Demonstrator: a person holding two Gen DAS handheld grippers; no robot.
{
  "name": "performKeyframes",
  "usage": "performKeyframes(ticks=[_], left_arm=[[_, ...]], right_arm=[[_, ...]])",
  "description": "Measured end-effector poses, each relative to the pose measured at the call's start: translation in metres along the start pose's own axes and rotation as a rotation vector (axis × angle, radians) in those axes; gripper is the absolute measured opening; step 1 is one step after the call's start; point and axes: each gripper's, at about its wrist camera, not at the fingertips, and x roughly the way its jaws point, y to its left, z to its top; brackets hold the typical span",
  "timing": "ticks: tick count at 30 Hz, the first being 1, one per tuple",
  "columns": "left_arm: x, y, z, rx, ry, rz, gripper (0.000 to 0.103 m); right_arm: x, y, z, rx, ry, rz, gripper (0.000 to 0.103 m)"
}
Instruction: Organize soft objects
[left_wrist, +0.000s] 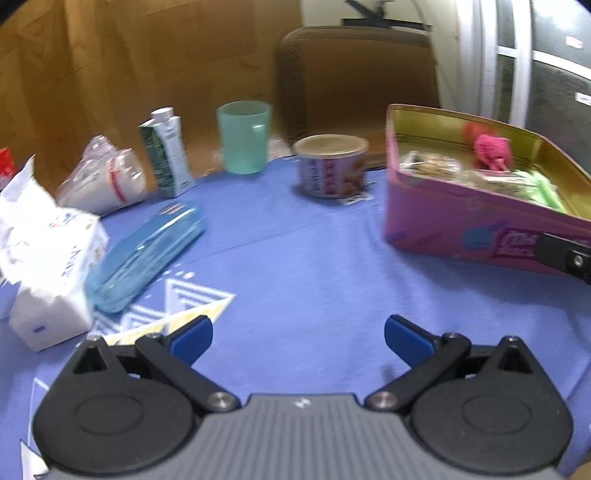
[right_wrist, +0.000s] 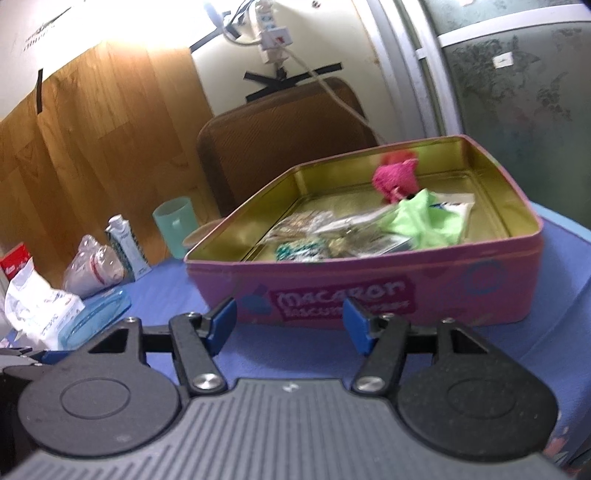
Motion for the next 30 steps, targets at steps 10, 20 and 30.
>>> performKeyframes(ticks=[10, 20, 30], left_arm=[[0.008, 0.051, -0.013, -0.093, 0.025, 0.089, 0.103], [0.005, 0.09, -0.025, -0.149, 0.012, 0.141, 0.103], [-0.006, 0.161, -0.047, -0.316, -0.046, 0.217, 0.103]], right_arm=[[0.017, 0.035, -0.01, -0.081, 0.077, 0.073, 0.066], [0.039, 0.07, -0.018, -0.155, 0.151, 0.143, 0.066], [0.086, 0.123, -0.01, -0.226, 0.244, 0.253, 0.067]])
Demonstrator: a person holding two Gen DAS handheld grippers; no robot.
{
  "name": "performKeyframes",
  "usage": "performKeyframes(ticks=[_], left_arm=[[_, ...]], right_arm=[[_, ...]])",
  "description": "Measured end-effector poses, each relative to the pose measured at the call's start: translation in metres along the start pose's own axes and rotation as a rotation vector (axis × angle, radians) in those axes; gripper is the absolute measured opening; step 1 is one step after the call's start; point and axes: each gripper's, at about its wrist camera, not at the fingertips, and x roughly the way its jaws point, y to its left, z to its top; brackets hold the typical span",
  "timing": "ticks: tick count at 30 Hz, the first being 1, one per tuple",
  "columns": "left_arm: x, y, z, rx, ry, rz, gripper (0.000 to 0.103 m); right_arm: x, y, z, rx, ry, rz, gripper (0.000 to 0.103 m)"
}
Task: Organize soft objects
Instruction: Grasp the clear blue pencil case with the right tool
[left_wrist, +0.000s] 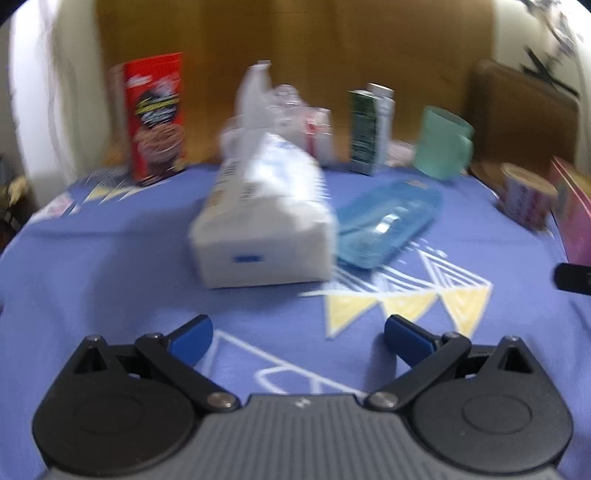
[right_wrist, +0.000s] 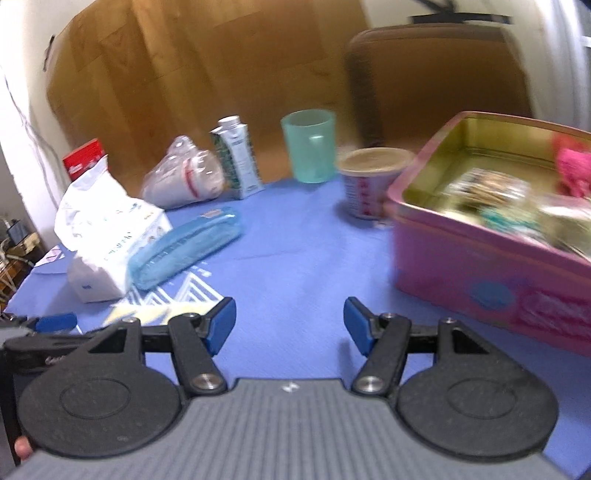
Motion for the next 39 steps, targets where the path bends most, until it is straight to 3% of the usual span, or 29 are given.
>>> performKeyframes(ticks=[7, 14, 18, 22, 25, 28, 33, 37, 39], left_arm=[[-0.001, 0.016, 0.001, -0.119, -0.04, -0.03, 0.103], [-0.004, 0.035, -0.001, -0.217, -0.086, -0.128, 0.103], [-0.004, 0.035, -0.001, -0.216, -0.092, -0.153, 0.103], [-0.004, 0.036, -0.001, -0.22, -0.094, -0.163, 0.103], [-0.005, 0.035, -0.002, -0.218, -0.1, -0.167, 0.103], [-0.005, 0.031, -0.001, -0.199, -0.093, -0.173, 0.103], [-0.005, 0.02, -0.001, -0.12, -0.065, -0.232, 0.103], [-0.006, 0.0, 0.0, -0.053, -0.03, -0.338, 0.102], [-0.008, -0.015, 0.002, -0.063, 0.012, -0.434, 0.102]], right_arm=[[0.073, 0.051, 0.043, -0.044, 0.057, 0.065, 0.067], [0.133, 0.083, 0.052, 0.123, 0.123, 0.037, 0.094], [0.139, 0.096, 0.052, 0.047, 0.115, 0.012, 0.091], [0.128, 0.096, 0.053, -0.05, 0.135, 0.094, 0.068], [0.111, 0.086, 0.051, -0.113, 0.145, 0.13, 0.059], [0.085, 0.066, 0.043, -0.147, 0.153, 0.151, 0.058], [0.034, 0.02, 0.019, -0.09, 0.148, 0.16, 0.058], [-0.005, -0.008, -0.005, 0.0, 0.121, 0.16, 0.059], [-0.021, -0.014, -0.016, 0.016, 0.107, 0.153, 0.063]])
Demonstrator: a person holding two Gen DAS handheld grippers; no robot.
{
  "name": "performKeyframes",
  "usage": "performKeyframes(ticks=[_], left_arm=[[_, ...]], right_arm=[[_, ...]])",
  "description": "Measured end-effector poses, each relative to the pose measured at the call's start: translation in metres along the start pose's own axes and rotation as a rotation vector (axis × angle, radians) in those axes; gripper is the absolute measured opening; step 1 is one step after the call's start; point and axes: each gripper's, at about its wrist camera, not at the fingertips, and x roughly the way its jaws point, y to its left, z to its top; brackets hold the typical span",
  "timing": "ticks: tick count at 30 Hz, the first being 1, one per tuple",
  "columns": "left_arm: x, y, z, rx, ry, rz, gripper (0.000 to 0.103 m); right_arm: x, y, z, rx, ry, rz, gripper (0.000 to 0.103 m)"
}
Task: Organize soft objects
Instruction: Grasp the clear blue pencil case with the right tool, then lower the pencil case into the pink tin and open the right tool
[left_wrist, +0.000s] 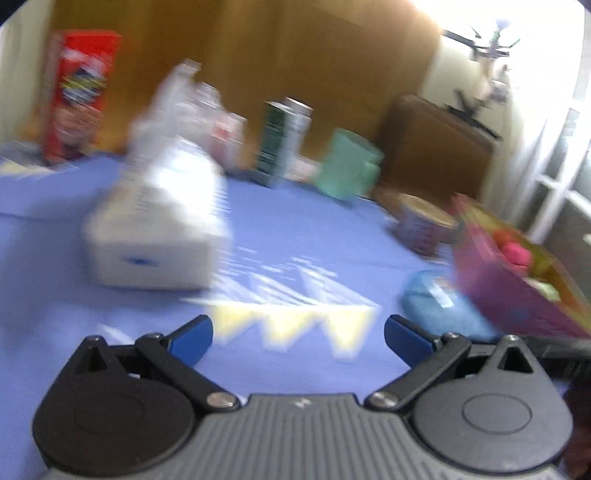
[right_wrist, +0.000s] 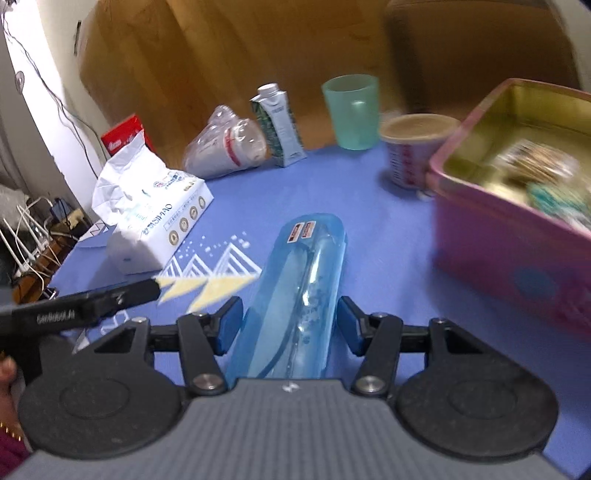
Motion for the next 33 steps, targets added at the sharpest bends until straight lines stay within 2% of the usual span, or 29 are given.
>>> performKeyframes(ticks=[2, 5, 6, 7, 8, 9, 10, 11, 13, 18, 21, 24, 26, 27, 28, 29, 31, 32, 33], left_arm=[[0.006, -0.017, 0.002, -0.012, 0.047, -0.104, 0.102], [0.018, -0.051, 0.003, 0.05, 0.092, -0.174, 0.098], [0.023, -0.061, 0.003, 0.073, 0.115, -0.178, 0.092], [0.032, -0.072, 0.002, 0.097, 0.153, -0.187, 0.08], [0.039, -0.079, 0.0, 0.111, 0.188, -0.205, 0.076], [0.047, -0.085, -0.003, 0.114, 0.218, -0.248, 0.067], [0.052, -0.09, -0.004, 0.112, 0.231, -0.26, 0.067], [0.052, -0.097, -0.004, 0.123, 0.223, -0.239, 0.067], [0.047, -0.109, -0.003, 0.154, 0.194, -0.243, 0.066], [0.033, -0.15, 0.016, 0.254, 0.097, -0.307, 0.066], [0.041, -0.183, 0.029, 0.314, 0.084, -0.334, 0.065], [0.062, -0.218, 0.04, 0.387, 0.085, -0.366, 0.065], [0.078, -0.242, 0.044, 0.433, 0.089, -0.372, 0.068], [0.087, -0.254, 0.045, 0.462, 0.083, -0.372, 0.079], [0.093, -0.263, 0.047, 0.488, 0.064, -0.352, 0.093], [0.1, -0.271, 0.047, 0.504, 0.034, -0.306, 0.096], [0.108, -0.279, 0.046, 0.51, 0.012, -0.223, 0.094], [0.109, -0.278, 0.045, 0.491, 0.017, -0.217, 0.094], [0.107, -0.274, 0.045, 0.468, 0.019, -0.23, 0.094]], right_arm=[[-0.01, 0.005, -0.011, -0.041, -0.012, 0.006, 0.075], [-0.015, 0.017, -0.026, -0.152, -0.017, -0.018, 0.077], [-0.014, 0.021, -0.031, -0.193, -0.017, -0.03, 0.077], [-0.014, 0.023, -0.035, -0.228, -0.023, -0.045, 0.077], [-0.011, 0.026, -0.039, -0.259, -0.024, -0.06, 0.069], [-0.009, 0.027, -0.041, -0.281, -0.028, -0.077, 0.064], [-0.008, 0.029, -0.044, -0.318, -0.041, -0.096, 0.062], [-0.01, 0.028, -0.046, -0.346, -0.051, -0.103, 0.061], [-0.014, 0.028, -0.048, -0.361, -0.082, -0.131, 0.061], [-0.048, 0.019, -0.045, -0.381, -0.262, -0.183, 0.061], [-0.064, 0.007, -0.033, -0.349, -0.347, -0.233, 0.061], [-0.076, -0.016, -0.019, -0.284, -0.382, -0.282, 0.061], [-0.079, -0.033, -0.006, -0.24, -0.394, -0.331, 0.062], [-0.079, -0.043, 0.0, -0.217, -0.401, -0.354, 0.062], [-0.077, -0.053, 0.008, -0.195, -0.412, -0.392, 0.062], [-0.075, -0.062, 0.012, -0.184, -0.424, -0.438, 0.062], [-0.06, -0.081, 0.023, -0.171, -0.45, -0.596, 0.064], [-0.052, -0.09, 0.029, -0.152, -0.438, -0.657, 0.064], [-0.053, -0.098, 0.031, -0.117, -0.429, -0.662, 0.064]])
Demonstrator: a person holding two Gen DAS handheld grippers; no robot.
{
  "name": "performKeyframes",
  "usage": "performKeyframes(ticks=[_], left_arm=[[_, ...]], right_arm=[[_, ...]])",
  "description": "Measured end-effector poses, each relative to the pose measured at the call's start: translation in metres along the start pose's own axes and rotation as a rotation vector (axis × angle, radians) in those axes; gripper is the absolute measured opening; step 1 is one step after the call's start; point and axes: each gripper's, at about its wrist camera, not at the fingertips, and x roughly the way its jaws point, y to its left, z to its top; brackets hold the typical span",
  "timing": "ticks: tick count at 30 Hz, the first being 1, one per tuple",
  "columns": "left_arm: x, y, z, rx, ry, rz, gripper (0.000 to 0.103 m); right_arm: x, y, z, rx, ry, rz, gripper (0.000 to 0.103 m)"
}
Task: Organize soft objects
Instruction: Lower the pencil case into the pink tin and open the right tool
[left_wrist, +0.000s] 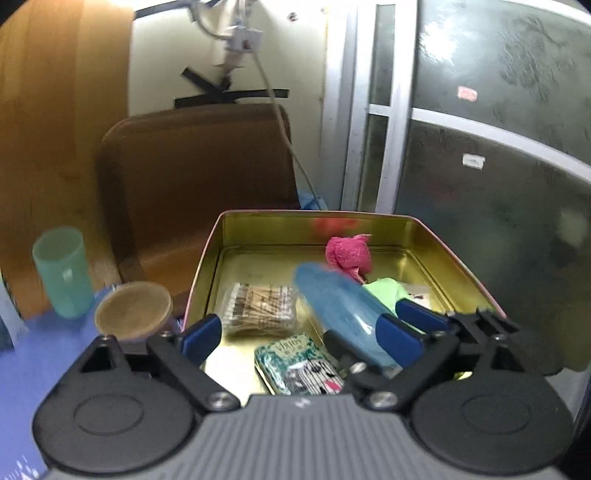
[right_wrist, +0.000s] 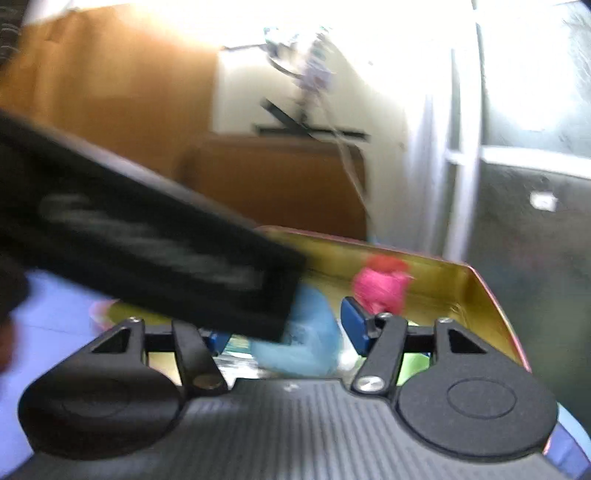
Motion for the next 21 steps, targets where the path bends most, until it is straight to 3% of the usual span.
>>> performKeyframes(ticks=[3, 8, 12, 17, 21], left_arm=[[-0.009, 0.004, -0.008, -0.011, -0.014, 0.034, 0.095], [-0.027, 0.006, -0.017, 0.002, 0.005, 0.126, 0.096], [-0.038, 0.001, -0.028, 0.032, 0.031, 0.179, 0.102], [-0.056, 0.009, -0.043, -0.024, 0.062, 0.183, 0.103], [-0.069, 0.018, -0.052, -0.044, 0.082, 0.242, 0.103]], right_arm=[[-0.01, -0.022, -0.003, 0.099, -0.021, 0.065, 0.066], [-0.035, -0.026, -0.011, 0.129, -0.049, 0.087, 0.066], [-0.052, -0.024, -0.018, 0.161, -0.042, 0.087, 0.066], [-0.076, -0.025, -0.027, 0.182, -0.026, 0.096, 0.067], [-0.089, -0.018, -0.03, 0.164, -0.025, 0.109, 0.067]])
